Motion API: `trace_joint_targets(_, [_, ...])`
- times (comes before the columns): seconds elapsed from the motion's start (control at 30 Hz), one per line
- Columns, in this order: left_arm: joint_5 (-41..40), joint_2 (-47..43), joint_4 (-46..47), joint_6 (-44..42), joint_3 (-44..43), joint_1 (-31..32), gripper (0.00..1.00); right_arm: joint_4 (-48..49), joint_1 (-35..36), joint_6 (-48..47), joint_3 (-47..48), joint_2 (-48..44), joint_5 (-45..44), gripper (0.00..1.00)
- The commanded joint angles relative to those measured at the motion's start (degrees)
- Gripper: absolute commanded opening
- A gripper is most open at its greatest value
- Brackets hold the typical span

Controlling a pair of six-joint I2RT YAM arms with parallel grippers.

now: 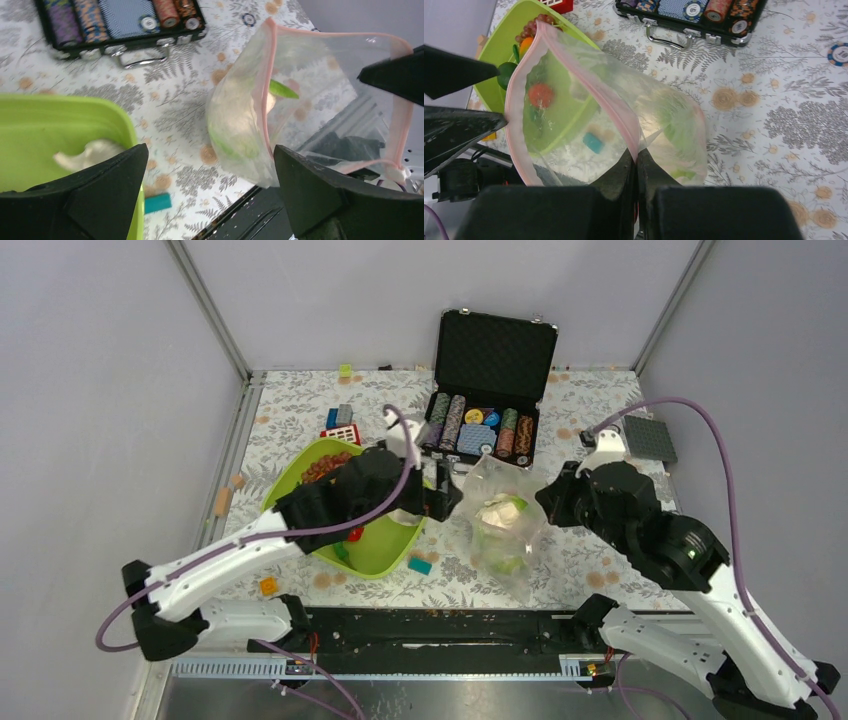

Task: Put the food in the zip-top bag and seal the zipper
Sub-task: Adjust the zipper food storage bag at the center of the board, then pick up the fake vegetable from the bin.

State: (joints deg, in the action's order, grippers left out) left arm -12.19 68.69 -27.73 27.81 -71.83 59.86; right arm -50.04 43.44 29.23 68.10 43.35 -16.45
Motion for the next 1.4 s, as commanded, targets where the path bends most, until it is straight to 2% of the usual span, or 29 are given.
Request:
trace_joint_targets(0.0, [-7.89,-11.16,-2.90,5.72,6.54,-1.52,0.99,7.30,0.03,-0.59,-0.30,3.01,3.05,0.00])
trace_joint_targets(0.13, [-11.38,-18.61,-6.93,11.81,12.95,-6.69,0.99,8.70,0.01,-1.22,-0.77,4.93,4.25,0.00])
trace_joint_targets(0.27, [-10.22,-23.71,-7.32,13.80,18.90,-11.14,0.99,9.09,0.02,-1.67,-1.01,5.41,4.09,0.00])
trace_joint_targets(0.37, [-7.76,-23.87,-5.74,13.74,22.41,-13.88,0.99,9.94,0.02,-1.83,-1.89,5.31,4.35,0.00])
trace_joint_targets(0.53, [-6.43,-14.43,-4.64,15.86,24.86,-16.57,0.99,9.84,0.03,-1.83,-2.70,5.65,5.15,0.00])
trace_joint_targets(0.7, [0.24,-4.77,4.93,15.88,26.87,-18.63,0.99,9.80,0.01,-2.09,-3.09,5.47,4.96,0.00])
trace_joint_targets(0.97, [-2.14,11.32,6.61,16.76,22.99,-19.31,0.98,9.87,0.04,-2.43,-3.74,4.94,5.35,0.00])
trace_joint_targets(1.23, [-2.53,18.14,5.73,18.20,21.13,-19.65,0.88,9.80,-0.01,-2.76,-4.11,4.29,4.60,0.00])
trace_joint_targets(1.37, [-2.22,20.41,5.85,18.33,21.27,-19.61,0.77,9.81,0.00,-2.81,-4.20,4.43,4.55,0.00])
